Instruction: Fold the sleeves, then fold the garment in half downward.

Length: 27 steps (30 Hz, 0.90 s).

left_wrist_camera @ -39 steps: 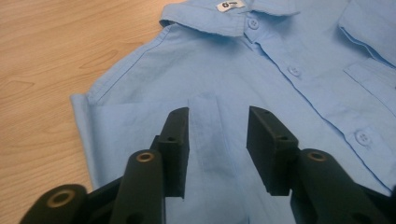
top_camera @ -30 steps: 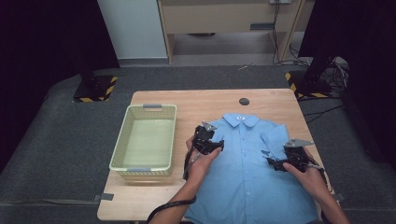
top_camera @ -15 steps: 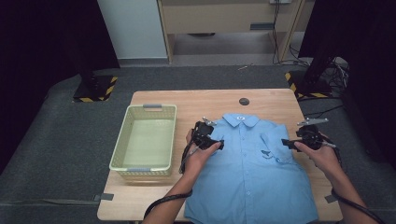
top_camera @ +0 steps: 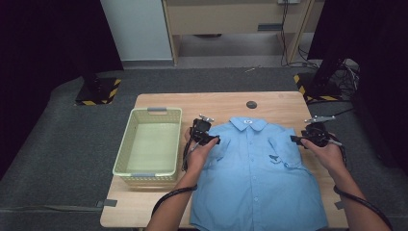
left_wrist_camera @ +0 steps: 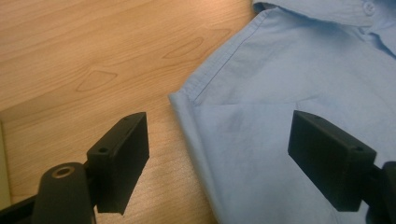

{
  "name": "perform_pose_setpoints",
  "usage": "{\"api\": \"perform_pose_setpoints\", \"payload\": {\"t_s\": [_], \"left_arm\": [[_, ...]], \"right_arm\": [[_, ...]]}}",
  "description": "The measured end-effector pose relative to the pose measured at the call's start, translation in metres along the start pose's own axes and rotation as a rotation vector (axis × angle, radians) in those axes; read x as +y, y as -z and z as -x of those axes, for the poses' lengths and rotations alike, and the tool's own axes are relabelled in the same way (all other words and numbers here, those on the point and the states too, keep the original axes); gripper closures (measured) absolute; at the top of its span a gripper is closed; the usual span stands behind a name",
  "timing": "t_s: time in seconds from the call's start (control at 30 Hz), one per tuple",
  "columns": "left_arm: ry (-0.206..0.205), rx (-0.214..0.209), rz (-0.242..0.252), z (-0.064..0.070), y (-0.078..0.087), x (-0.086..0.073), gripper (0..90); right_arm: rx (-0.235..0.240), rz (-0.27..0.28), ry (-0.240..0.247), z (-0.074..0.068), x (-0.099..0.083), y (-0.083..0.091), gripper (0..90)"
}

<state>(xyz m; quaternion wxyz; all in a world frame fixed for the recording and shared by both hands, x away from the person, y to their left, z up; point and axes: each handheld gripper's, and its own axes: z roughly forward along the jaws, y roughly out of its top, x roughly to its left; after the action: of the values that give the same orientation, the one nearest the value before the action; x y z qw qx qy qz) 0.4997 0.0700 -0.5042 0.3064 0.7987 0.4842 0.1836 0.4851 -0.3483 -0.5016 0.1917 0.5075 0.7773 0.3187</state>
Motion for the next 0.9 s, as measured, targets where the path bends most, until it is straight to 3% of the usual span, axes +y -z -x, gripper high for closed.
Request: {"api": "perform_pose_setpoints", "payload": {"t_s": [0.13,0.3,0.4,0.5,0.67,0.77,0.9], "left_arm": [[-0.011,0.005,-0.004,-0.002,-0.004,0.000,20.0],[0.010,0.013,-0.002,-0.009,-0.013,0.002,20.3],[-0.021,0.009,0.000,-0.009,-0.018,0.004,19.7],[0.005,-0.008,0.009,-0.012,-0.022,0.005,19.5],[-0.004,-0.011,-0.009,-0.013,-0.028,0.003,18.9],[0.013,-0.019,-0.005,-0.016,-0.031,0.002,18.7],[-0.003,-0.023,-0.007,-0.017,-0.034,0.002,18.1]], "right_arm": [[0.001,0.001,-0.019,0.003,0.001,-0.004,40.4],[0.010,-0.006,-0.050,0.008,0.002,-0.015,39.8],[0.019,0.000,-0.079,0.011,0.001,-0.022,38.9],[0.025,0.007,-0.109,0.011,-0.002,-0.030,38.6],[0.036,0.011,-0.105,0.010,0.002,-0.040,37.7],[0.053,0.005,-0.092,0.008,0.006,-0.043,37.9],[0.075,-0.013,-0.066,0.005,0.012,-0.047,36.5]]}}
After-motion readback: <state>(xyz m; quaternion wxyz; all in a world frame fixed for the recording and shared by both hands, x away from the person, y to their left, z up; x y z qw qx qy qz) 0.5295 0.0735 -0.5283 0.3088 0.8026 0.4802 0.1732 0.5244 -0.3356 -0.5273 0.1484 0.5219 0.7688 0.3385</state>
